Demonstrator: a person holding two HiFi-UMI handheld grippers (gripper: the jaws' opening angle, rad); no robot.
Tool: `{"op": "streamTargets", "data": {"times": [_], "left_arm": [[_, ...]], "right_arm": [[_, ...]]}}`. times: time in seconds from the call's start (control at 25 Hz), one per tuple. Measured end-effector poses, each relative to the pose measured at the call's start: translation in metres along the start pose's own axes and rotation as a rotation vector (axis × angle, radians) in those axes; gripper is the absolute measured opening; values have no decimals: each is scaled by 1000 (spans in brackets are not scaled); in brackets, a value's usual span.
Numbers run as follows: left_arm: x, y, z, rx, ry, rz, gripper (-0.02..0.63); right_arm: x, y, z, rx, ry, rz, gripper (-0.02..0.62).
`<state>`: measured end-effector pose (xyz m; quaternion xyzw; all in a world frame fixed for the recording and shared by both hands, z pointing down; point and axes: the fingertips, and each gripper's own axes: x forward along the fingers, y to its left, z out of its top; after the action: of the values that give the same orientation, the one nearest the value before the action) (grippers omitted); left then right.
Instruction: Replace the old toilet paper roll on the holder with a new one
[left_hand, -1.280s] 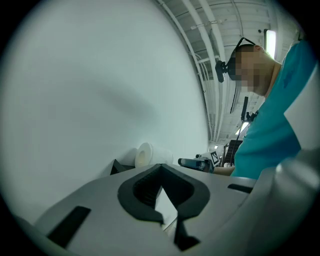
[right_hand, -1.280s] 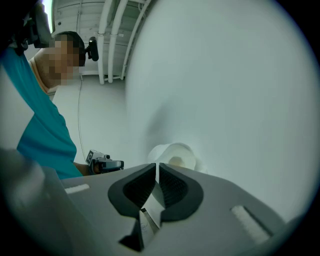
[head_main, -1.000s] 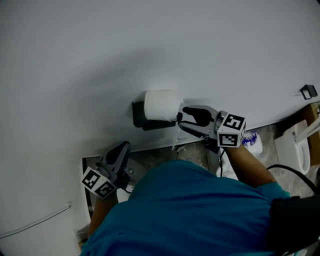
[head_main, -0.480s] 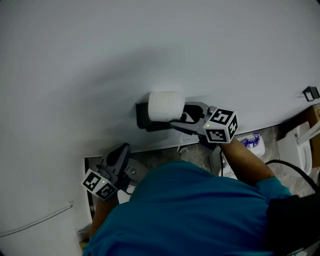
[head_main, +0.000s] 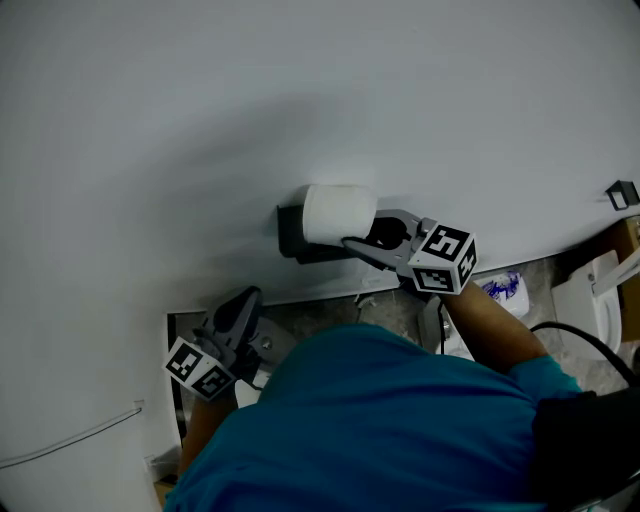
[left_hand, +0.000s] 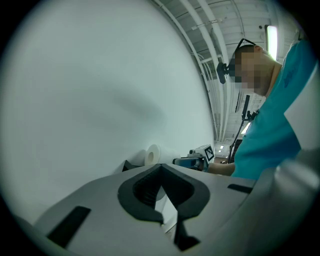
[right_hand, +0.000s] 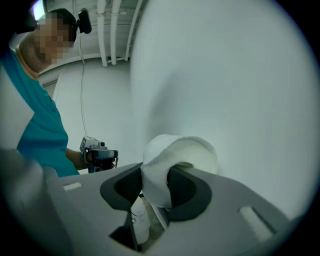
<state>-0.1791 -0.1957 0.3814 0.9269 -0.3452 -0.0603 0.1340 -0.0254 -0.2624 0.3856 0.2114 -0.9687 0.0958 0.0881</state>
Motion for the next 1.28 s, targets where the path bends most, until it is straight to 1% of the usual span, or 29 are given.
{"op": "streamTargets", "data": {"times": [0.24, 0.36, 0.48, 0.56, 0.68, 0.76, 0.84, 1.04, 1.28], "left_arm": [[0, 1, -1, -1, -3, -12, 8], [-6, 12, -5, -4, -7, -19, 9], [-15, 24, -9, -8, -10, -27, 9], [-9, 6, -4, 2, -9, -30, 9], [19, -57, 20, 43, 10, -24, 9], [29, -76, 26, 55, 23, -23, 8], [29, -70, 21, 48, 29, -30, 9], [30, -39, -4, 33, 42, -47, 9], [36, -5, -35, 60, 75, -42, 9]], "right_arm": [[-7, 8, 8, -32, -31, 14, 132], [-5, 13, 14, -45, -48, 23, 132], [-6, 19, 22, -52, -64, 11, 132], [-35, 21, 34, -62, -82, -3, 132], [-120, 25, 68, -81, -137, -11, 132], [-152, 27, 82, -92, -157, -19, 132], [-156, 29, 87, -104, -161, -30, 132], [-152, 30, 88, -127, -174, -60, 132], [-151, 32, 95, -148, -207, -85, 132]]}}
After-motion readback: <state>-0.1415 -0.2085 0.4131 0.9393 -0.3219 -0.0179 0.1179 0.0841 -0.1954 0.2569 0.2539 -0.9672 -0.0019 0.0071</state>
